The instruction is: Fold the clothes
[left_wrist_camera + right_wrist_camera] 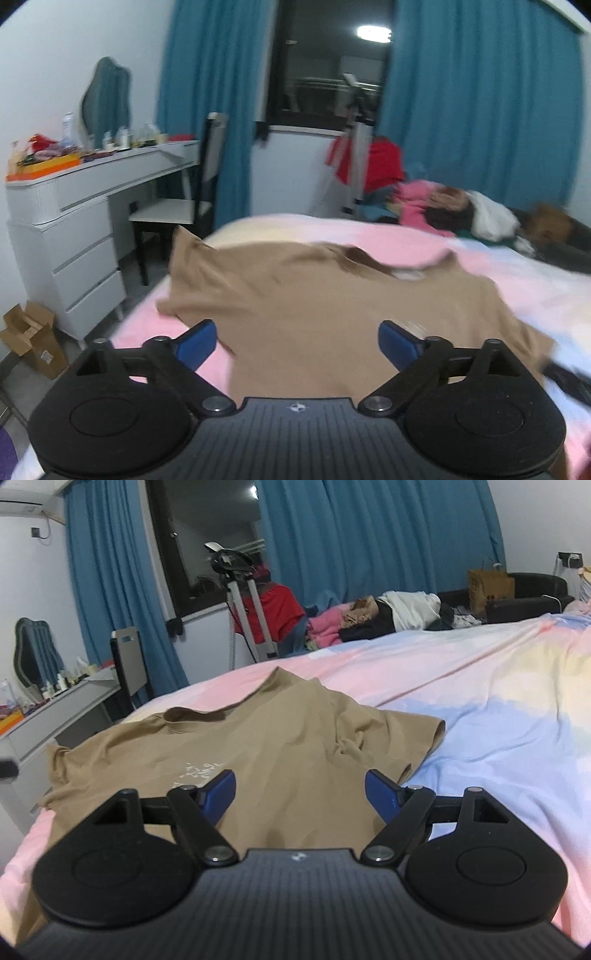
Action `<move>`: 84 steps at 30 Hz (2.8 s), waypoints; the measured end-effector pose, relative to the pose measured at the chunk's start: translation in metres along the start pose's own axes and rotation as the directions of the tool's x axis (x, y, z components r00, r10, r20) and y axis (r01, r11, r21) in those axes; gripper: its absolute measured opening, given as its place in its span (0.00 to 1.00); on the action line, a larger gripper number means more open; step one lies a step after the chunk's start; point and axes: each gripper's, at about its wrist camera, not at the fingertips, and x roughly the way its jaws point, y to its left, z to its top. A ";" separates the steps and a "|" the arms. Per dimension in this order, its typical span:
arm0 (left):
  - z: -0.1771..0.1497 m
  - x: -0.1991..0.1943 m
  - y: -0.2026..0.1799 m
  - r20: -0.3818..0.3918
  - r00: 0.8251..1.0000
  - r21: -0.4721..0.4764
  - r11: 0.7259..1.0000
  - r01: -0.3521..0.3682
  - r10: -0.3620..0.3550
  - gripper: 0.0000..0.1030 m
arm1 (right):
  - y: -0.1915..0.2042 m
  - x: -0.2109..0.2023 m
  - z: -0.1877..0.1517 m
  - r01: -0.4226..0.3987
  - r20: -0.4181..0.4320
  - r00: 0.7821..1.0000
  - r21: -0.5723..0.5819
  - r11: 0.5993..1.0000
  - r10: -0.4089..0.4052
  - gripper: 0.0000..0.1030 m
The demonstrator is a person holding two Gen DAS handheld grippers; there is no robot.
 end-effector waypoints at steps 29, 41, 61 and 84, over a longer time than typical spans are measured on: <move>-0.070 0.055 0.020 -0.121 0.983 -0.206 0.972 0.113 -0.139 1.00 | -0.119 0.122 0.016 0.203 -0.149 0.976 0.360 0.911 -0.158 0.64; -0.077 0.100 0.022 -0.119 0.981 -0.214 0.969 0.126 -0.154 1.00 | -0.112 0.153 0.073 0.280 -0.003 0.959 0.166 0.946 -0.283 0.08; -0.077 0.103 0.021 -0.108 0.985 -0.179 0.977 0.117 -0.138 1.00 | -0.167 0.110 0.071 0.248 -0.021 0.962 0.476 0.844 -0.271 0.66; -0.080 0.097 0.026 -0.131 0.983 -0.252 0.963 0.091 -0.128 1.00 | -0.200 0.108 0.018 0.170 -0.087 0.984 0.717 0.676 -0.156 0.03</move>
